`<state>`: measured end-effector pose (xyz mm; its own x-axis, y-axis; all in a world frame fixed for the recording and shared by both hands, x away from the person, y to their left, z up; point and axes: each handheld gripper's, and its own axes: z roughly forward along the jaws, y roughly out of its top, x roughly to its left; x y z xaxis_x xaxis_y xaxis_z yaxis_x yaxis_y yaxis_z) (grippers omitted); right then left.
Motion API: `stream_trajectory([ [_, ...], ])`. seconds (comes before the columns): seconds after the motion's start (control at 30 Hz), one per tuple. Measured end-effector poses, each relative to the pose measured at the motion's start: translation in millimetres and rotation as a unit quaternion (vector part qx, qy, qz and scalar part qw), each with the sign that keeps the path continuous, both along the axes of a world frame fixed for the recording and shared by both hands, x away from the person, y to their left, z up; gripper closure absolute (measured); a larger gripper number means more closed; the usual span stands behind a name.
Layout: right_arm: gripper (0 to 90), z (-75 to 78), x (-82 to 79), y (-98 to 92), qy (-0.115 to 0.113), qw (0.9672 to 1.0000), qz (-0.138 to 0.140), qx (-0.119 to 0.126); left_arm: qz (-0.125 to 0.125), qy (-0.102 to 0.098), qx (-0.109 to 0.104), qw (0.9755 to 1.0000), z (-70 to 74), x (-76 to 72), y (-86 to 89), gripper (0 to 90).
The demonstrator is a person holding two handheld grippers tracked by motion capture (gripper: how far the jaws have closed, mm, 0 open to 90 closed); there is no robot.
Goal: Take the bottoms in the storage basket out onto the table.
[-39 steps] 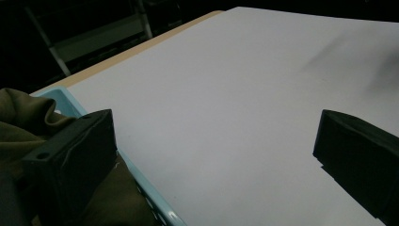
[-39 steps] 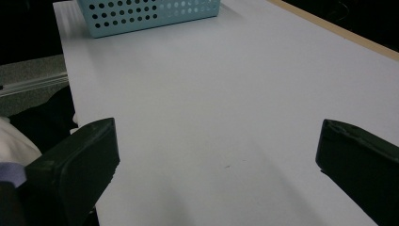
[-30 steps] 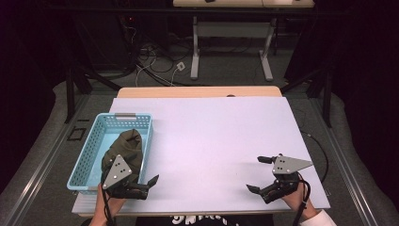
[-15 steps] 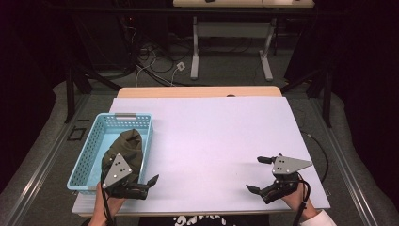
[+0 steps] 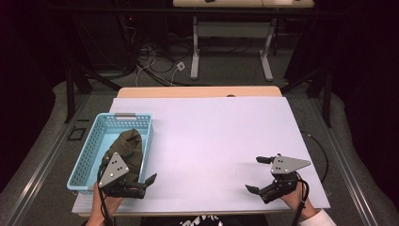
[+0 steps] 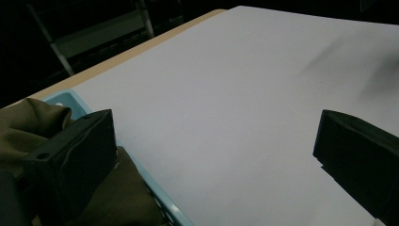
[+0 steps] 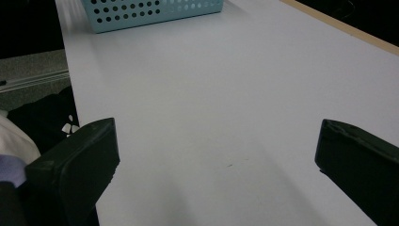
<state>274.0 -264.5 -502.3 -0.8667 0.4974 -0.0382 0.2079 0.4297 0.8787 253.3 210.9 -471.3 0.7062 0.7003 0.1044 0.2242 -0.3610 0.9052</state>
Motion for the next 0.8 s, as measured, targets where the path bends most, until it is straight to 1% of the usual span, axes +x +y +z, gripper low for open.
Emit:
stream_trajectory([
  [0.17,0.0,-0.7,1.1,0.7,0.003,1.0000,0.002,-0.002,0.007,0.000,-0.002,1.0000,4.8,0.2,4.7,0.0],
  [0.43,0.0,-1.7,1.4,2.2,0.004,1.0000,0.005,-0.005,0.009,0.002,-0.003,1.0000,8.3,1.1,8.3,0.0],
  [0.6,0.0,-2.4,2.1,2.7,0.007,0.9999,0.006,-0.008,0.008,0.002,0.008,0.9999,9.3,2.3,8.7,0.0],
  [0.8,0.0,-2.6,1.5,2.4,0.007,0.9999,0.005,-0.010,0.010,-0.001,0.012,0.9999,10.8,2.3,9.0,0.0],
])
